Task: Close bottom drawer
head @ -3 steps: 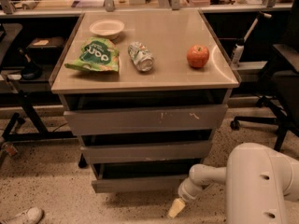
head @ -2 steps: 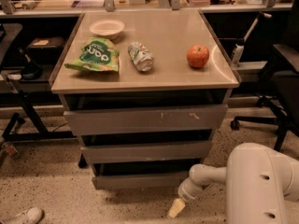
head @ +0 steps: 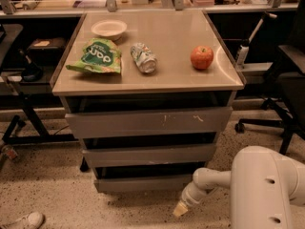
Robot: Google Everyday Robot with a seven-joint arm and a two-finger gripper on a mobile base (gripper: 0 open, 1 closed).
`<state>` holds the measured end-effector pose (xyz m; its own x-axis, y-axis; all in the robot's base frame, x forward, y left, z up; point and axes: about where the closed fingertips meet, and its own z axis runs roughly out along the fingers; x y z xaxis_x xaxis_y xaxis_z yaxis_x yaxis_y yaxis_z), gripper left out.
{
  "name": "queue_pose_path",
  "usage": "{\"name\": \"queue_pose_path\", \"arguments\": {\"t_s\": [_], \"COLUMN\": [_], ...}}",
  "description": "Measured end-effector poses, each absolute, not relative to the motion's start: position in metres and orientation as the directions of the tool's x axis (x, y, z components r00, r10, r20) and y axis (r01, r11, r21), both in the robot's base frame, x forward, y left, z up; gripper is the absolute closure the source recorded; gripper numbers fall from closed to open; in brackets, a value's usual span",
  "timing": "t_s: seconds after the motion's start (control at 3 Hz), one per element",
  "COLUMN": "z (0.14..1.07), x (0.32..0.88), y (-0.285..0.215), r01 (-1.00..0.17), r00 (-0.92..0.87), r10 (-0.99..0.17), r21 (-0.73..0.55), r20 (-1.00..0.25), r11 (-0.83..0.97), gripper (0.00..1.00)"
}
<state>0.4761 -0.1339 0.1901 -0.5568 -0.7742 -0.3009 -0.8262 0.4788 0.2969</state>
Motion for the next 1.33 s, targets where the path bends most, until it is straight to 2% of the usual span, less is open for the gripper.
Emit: {"name": "queue_pose_path", "arguments": {"t_s": [0.67, 1.0, 1.33], "z": [0.19, 0.195, 0.198], "x": [0.477, 0.494, 0.513], "y": [-0.133, -0.128, -0.127], "r01": [-0.829, -0.842, -0.852], "r00": [-0.553, -0.538, -0.523], "r10": [-0.776, -0.776, -0.777], "r21": [0.292, 0.242, 0.2], "r20": [-0.303, -0.33, -0.35], "r11": [0.477, 0.482, 0.484], "gripper": [0.88, 1.0, 1.0]}}
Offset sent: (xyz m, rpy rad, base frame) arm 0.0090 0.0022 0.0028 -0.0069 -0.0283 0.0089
